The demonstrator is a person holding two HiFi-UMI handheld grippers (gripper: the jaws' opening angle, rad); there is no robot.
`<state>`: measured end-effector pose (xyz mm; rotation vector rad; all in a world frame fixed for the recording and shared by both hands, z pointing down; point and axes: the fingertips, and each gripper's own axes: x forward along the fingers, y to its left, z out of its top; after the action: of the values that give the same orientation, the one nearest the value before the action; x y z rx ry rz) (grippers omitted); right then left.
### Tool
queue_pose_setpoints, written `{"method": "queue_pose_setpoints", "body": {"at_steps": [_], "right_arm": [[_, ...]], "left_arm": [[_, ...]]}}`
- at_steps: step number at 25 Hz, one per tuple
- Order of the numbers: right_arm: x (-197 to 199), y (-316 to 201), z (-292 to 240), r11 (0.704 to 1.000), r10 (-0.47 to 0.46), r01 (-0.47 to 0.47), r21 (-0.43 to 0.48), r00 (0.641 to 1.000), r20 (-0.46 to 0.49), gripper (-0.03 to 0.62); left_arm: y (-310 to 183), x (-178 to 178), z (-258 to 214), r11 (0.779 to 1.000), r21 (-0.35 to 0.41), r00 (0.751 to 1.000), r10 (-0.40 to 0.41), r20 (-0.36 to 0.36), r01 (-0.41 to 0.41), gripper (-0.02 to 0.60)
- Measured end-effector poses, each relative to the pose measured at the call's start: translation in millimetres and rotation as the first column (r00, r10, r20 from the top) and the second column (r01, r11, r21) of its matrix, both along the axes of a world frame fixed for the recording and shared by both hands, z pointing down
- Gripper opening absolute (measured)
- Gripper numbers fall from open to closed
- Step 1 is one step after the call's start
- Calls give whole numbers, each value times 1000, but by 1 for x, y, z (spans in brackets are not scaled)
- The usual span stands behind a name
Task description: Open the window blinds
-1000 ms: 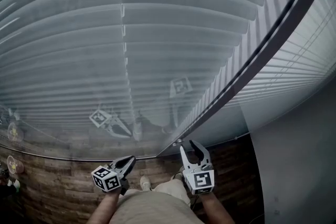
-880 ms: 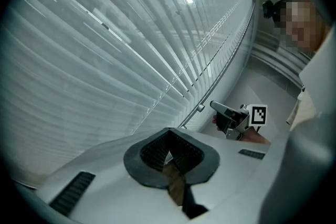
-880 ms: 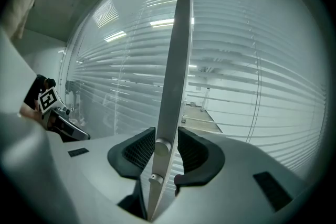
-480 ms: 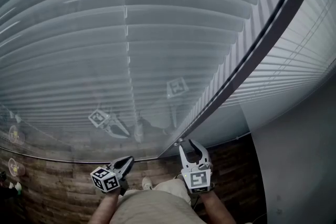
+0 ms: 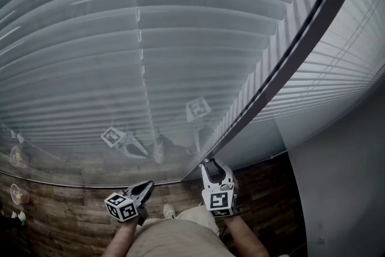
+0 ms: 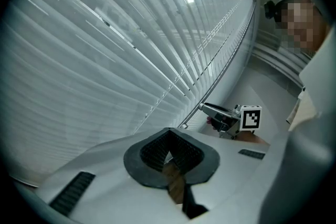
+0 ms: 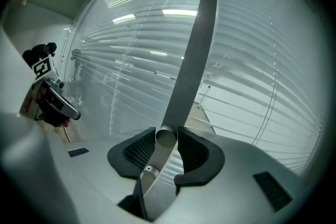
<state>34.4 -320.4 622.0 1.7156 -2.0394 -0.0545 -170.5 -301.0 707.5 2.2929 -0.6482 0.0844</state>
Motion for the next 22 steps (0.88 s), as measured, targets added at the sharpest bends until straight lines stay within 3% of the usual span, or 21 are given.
{"method": "queue_pose_setpoints", "body": {"at_steps": [9,15,17,18,22], "right_arm": [[1,-5,1,1000,25,-25,-5,999,45,130],[6,-4,0,998,52,-40,-53,967,249,127],[9,-5,4,996,69,-39,-82,915,398,127],[11,-5,5,994,81,-36,-102,871,484,127],[17,-6,4,986,129,-5,-166,650,749,127]], "left_arm": [[-7,0,2,1000,5,1000,-10,4,10,12],[-6,2,2,1000,-2,1000,-9,6,9,12],[-6,3,4,1000,-2,1000,-7,5,7,12],[-6,3,4,1000,-2,1000,-6,5,6,12],[-6,5,2,1000,-5,1000,-2,3,2,12]]}}
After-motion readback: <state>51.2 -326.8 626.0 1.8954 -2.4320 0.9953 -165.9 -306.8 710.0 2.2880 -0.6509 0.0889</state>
